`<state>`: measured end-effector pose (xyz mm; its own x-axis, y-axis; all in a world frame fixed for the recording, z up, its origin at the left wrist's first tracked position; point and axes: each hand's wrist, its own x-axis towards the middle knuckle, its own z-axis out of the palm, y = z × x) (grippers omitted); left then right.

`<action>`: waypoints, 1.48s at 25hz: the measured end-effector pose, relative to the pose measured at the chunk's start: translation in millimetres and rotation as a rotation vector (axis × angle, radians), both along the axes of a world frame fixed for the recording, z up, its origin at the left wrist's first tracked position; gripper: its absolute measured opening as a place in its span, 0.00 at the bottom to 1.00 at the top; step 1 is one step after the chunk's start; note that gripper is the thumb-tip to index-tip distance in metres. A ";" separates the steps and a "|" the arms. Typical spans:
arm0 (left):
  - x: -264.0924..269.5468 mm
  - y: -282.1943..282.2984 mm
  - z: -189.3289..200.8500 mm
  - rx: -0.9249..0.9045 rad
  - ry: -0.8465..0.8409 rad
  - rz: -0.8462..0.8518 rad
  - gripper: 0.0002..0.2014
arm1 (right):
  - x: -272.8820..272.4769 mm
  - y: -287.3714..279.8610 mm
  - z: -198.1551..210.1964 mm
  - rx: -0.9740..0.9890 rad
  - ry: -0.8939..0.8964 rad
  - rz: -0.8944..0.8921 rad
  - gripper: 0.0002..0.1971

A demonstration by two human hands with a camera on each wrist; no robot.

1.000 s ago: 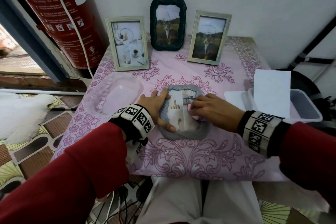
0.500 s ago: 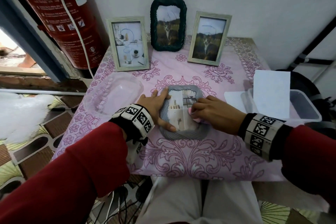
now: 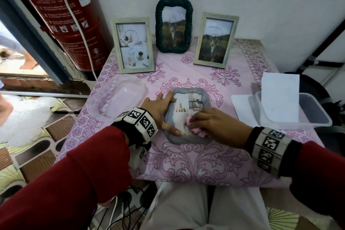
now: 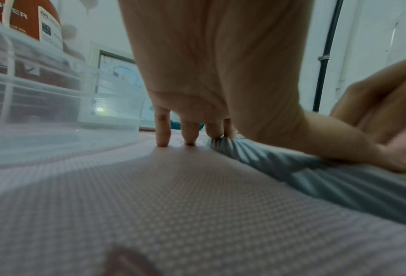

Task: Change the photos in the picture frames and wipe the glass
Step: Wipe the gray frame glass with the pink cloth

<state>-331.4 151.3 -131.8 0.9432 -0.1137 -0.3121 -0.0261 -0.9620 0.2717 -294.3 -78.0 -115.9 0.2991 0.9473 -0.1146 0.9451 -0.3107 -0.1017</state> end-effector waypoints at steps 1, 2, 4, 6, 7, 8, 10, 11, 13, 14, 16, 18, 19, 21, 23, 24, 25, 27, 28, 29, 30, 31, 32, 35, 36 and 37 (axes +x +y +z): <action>0.4 0.0 -0.5 -0.002 0.002 0.002 0.68 | 8.7 -2.7 2.3 -0.013 -0.031 -0.022 0.18; 0.8 -0.3 -1.1 0.003 0.003 0.004 0.69 | 17.4 -0.2 3.9 -0.036 -0.062 -0.043 0.18; 1.5 -0.7 -1.9 0.022 0.003 0.010 0.69 | 29.9 18.1 4.7 -0.064 -0.105 -0.068 0.18; 1.5 -1.3 -2.7 0.033 -0.006 0.013 0.69 | 31.1 40.5 3.4 -0.091 -0.132 -0.075 0.18; 1.8 -1.5 -2.6 0.037 -0.014 0.012 0.69 | 28.5 48.8 2.7 -0.104 -0.134 -0.071 0.18; 1.8 -1.5 -1.7 0.035 -0.015 0.012 0.69 | 22.5 53.2 1.4 -0.116 -0.126 -0.060 0.18; 1.5 -1.0 -0.9 0.032 -0.016 0.005 0.69 | 7.4 49.8 -1.3 -0.107 -0.082 -0.028 0.18; 1.3 -0.7 -0.8 0.031 -0.015 0.001 0.69 | 1.0 42.8 -1.4 -0.076 -0.055 -0.003 0.18; 0.7 -0.2 0.8 0.019 -0.006 0.001 0.68 | -3.3 24.3 1.2 -0.021 -0.010 0.033 0.17; 0.2 -0.1 1.1 0.014 -0.005 0.002 0.68 | 0.6 14.2 3.1 -0.025 -0.010 0.032 0.18; -0.7 -0.2 1.2 0.013 -0.002 0.001 0.68 | 15.8 -0.5 8.1 -0.077 -0.048 -0.001 0.18; -0.8 -0.8 1.1 0.021 -0.005 -0.003 0.68 | 34.5 -0.3 11.5 -0.118 -0.089 -0.029 0.18; 0.0 -0.7 1.2 0.023 0.000 0.000 0.68 | 42.3 5.9 11.7 -0.121 -0.110 -0.032 0.18; 0.7 -0.9 0.4 0.038 0.002 0.002 0.69 | 55.1 24.7 9.0 -0.125 -0.144 -0.065 0.18; 1.2 -0.8 0.4 0.045 0.007 0.004 0.68 | 58.8 43.3 6.8 -0.104 -0.114 -0.137 0.17; 1.5 -0.6 0.6 0.045 0.005 0.009 0.68 | 55.9 49.9 5.0 -0.083 -0.090 -0.147 0.17; 1.6 -0.2 0.4 0.046 0.001 0.012 0.68 | 49.7 53.7 2.7 -0.063 -0.059 -0.135 0.17; 0.7 -0.3 -0.3 0.041 -0.002 0.011 0.68 | 31.3 50.4 -2.4 -0.024 0.033 -0.084 0.17; 0.5 -0.6 -1.0 0.035 -0.001 0.010 0.68 | 21.7 43.8 -4.1 0.007 0.084 -0.065 0.17; 0.7 -0.1 -1.5 0.033 0.000 0.011 0.68 | 15.0 36.2 -4.6 0.051 0.134 -0.056 0.16; 0.7 0.4 -2.3 0.032 0.005 0.014 0.69 | 11.7 28.6 -4.4 0.089 0.177 -0.055 0.16; 0.9 1.1 -3.0 0.032 0.010 0.019 0.69 | 10.4 21.8 -3.1 0.108 0.201 -0.058 0.16; 0.8 1.7 -3.6 0.028 0.013 0.023 0.69 | 10.9 17.0 -1.5 0.112 0.200 -0.058 0.17; 1.5 2.5 -5.5 0.009 0.000 0.032 0.69 | 15.8 15.0 0.9 0.058 0.081 -0.078 0.19; 1.4 2.3 -5.6 0.010 0.001 0.036 0.69 | 15.1 17.2 1.5 0.043 0.046 -0.107 0.20; 1.0 1.8 -5.4 0.016 0.004 0.039 0.69 | 13.2 18.9 0.9 0.046 0.031 -0.146 0.21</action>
<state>-330.4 153.1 -137.2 0.9457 -0.0717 -0.3171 0.0128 -0.9665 0.2565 -281.1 -59.1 -115.0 0.4315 0.8982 -0.0837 0.8862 -0.4394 -0.1472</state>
